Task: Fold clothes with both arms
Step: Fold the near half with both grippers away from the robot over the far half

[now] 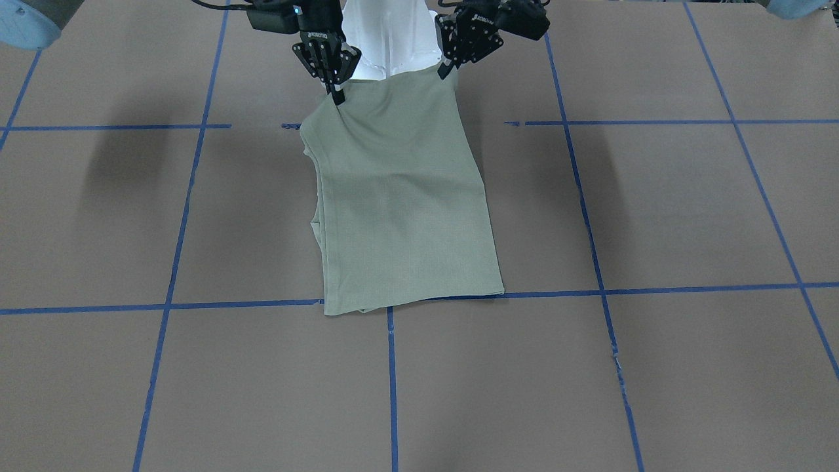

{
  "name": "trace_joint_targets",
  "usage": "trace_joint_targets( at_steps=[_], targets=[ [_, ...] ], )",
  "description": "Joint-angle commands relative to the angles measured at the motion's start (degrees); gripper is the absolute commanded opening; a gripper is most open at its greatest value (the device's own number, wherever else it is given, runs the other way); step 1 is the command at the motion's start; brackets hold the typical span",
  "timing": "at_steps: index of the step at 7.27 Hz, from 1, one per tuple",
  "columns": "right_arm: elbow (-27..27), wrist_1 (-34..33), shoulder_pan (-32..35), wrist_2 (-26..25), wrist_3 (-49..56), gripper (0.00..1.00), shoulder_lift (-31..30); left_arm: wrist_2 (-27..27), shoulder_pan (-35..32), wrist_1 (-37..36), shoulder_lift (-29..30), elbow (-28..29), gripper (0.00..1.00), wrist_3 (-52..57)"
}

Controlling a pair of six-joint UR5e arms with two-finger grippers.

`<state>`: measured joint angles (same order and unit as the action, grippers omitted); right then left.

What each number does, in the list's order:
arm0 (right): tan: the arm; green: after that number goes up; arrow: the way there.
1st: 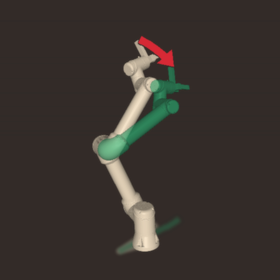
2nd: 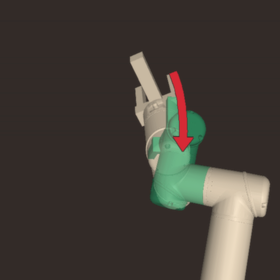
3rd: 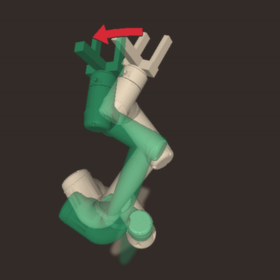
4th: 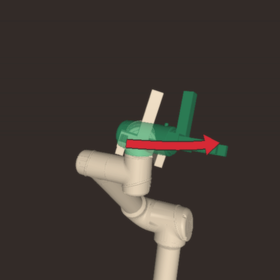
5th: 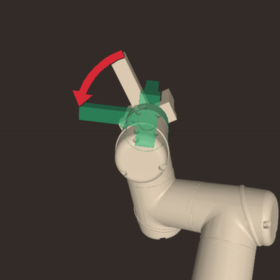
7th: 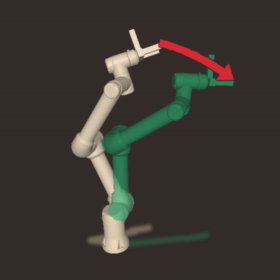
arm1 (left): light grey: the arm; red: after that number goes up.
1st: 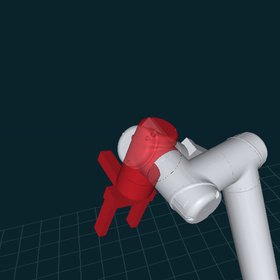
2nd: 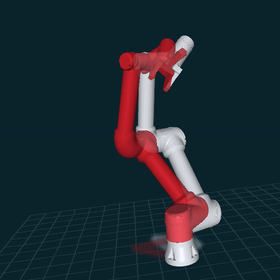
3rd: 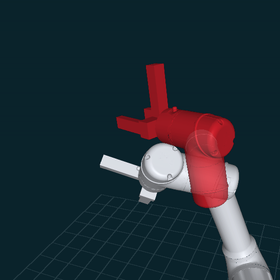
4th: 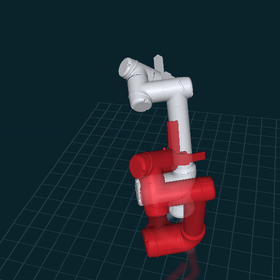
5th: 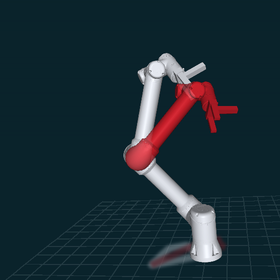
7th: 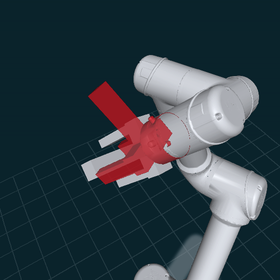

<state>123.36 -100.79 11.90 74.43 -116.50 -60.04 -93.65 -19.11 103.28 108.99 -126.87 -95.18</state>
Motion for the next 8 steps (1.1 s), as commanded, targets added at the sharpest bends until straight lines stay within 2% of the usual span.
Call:
trace_joint_targets(
  at_steps=[1, 4, 5, 6, 8],
  targets=[
    [-11.41, 9.08, 6.09, 0.8, 5.46, 0.0, 2.8, -0.04, -5.03, 0.6, 4.02, 9.67, 0.0, 5.07],
    [-25.57, 13.33, 12.6, 6.5, 7.6, 0.0, 10.61, -0.12, -12.07, 5.17, 5.0, 17.17, 0.0, 12.28],
    [-30.23, 15.26, 13.84, 6.87, 8.56, 0.0, 12.64, -0.04, -13.14, 5.17, 7.62, 21.27, 0.0, 12.99],
    [-33.67, 17.63, 15.24, 8.18, 9.44, 0.0, 13.62, -0.04, -13.67, 5.44, 9.47, 25.06, 0.0, 13.17],
    [-37.12, 19.75, 17.62, 10.55, 11.29, 0.0, 14.59, -0.04, -15.51, 11.12, 10.36, 31.3, 0.0, 14.13]
  ],
)
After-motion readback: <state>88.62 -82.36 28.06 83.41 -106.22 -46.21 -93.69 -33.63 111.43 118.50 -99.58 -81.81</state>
